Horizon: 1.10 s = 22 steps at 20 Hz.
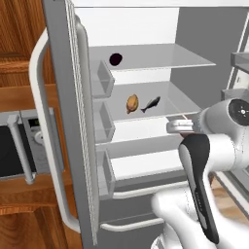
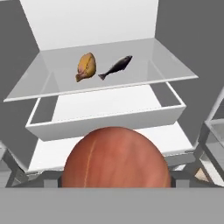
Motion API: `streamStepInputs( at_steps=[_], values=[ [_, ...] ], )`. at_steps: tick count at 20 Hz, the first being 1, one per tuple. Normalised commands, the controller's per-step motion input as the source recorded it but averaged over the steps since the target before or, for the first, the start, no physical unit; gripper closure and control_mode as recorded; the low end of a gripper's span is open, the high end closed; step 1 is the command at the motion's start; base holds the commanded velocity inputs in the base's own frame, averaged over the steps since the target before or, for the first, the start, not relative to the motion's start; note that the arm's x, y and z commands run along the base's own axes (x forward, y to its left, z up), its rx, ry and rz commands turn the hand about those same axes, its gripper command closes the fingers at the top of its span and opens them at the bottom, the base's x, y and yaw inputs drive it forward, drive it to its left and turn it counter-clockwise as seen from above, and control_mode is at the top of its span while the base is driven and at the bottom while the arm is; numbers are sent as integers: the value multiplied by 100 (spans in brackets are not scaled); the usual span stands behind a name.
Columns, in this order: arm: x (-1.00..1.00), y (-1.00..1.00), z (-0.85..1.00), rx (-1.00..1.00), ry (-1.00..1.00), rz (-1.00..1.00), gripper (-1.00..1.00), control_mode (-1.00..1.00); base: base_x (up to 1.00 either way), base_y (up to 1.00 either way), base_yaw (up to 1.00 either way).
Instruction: Gather the onion and eggplant from the fridge and place them on a tray on the dining counter. Then gather the fish and chicken drumstick from the fridge and place them on the other tray.
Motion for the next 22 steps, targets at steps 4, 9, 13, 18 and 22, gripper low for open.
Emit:
streamStepInputs(
  at_steps=[4, 9, 13, 18, 22],
  values=[
    [0, 0, 0, 0, 0, 0, 100, 100, -51, 0, 0],
    [0, 0, 0, 0, 0, 0, 100, 100, -50, 0, -3],
    [0, 0, 0, 0, 0, 0, 100, 100, -48, 0, -11],
    [0, 0, 0, 0, 0, 0, 100, 100, -45, 0, -16],
    [0, 0, 0, 0, 0, 0, 100, 100, -56, 0, -18]
  ],
)
